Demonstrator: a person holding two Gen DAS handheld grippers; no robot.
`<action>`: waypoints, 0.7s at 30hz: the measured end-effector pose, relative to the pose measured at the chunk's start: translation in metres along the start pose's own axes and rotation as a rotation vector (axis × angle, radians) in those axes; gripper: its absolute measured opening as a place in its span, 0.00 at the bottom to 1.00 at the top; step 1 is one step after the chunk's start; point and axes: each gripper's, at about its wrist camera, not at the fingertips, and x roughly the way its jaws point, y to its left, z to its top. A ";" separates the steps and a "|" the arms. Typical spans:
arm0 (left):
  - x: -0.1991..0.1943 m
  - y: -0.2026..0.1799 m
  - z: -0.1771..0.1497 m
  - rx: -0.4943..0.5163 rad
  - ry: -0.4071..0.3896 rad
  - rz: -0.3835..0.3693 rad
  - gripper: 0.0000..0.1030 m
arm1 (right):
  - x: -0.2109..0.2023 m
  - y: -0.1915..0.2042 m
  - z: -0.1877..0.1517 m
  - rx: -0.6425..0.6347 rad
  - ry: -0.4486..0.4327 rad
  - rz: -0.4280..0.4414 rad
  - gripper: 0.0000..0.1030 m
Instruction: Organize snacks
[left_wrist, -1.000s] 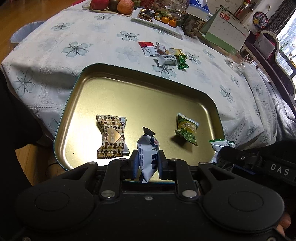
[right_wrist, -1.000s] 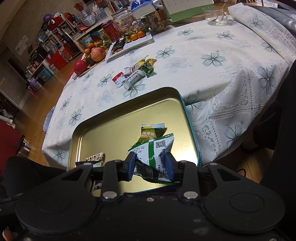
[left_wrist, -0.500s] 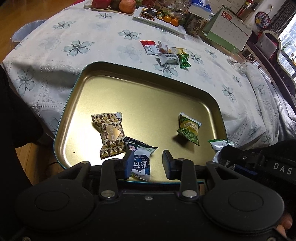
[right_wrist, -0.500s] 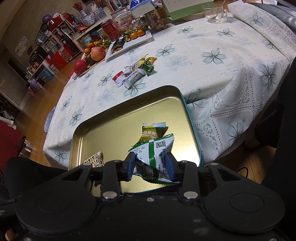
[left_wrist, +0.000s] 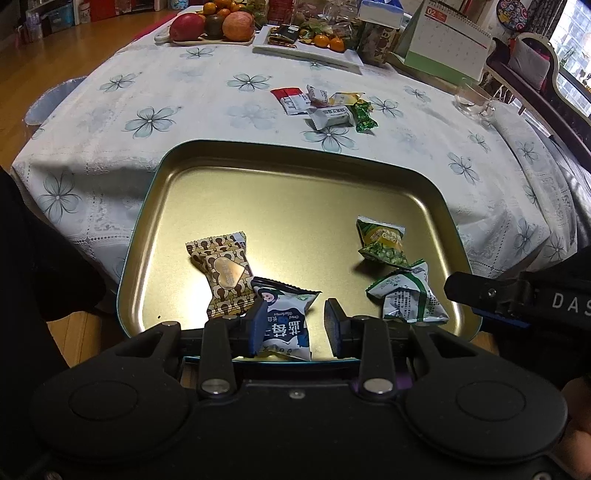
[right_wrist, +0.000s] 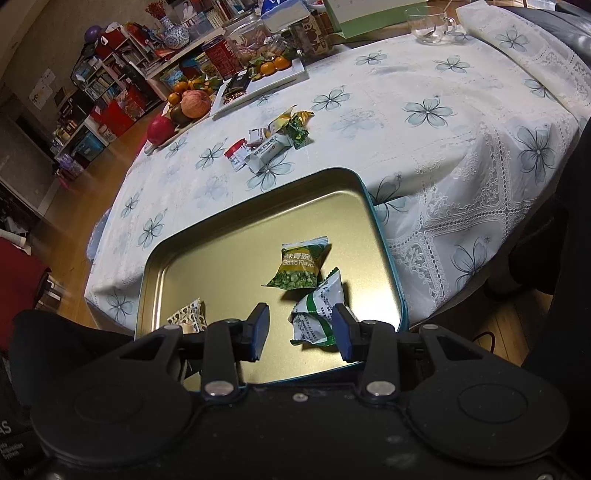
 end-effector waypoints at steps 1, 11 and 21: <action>0.000 0.000 0.000 -0.001 0.001 0.003 0.41 | 0.000 0.001 0.000 -0.004 0.002 -0.002 0.39; -0.003 -0.006 -0.003 0.045 -0.045 0.129 0.45 | 0.003 0.005 -0.003 -0.029 0.005 -0.035 0.39; -0.017 -0.021 -0.006 0.106 -0.150 0.220 0.46 | 0.003 0.015 -0.003 -0.071 -0.004 -0.119 0.39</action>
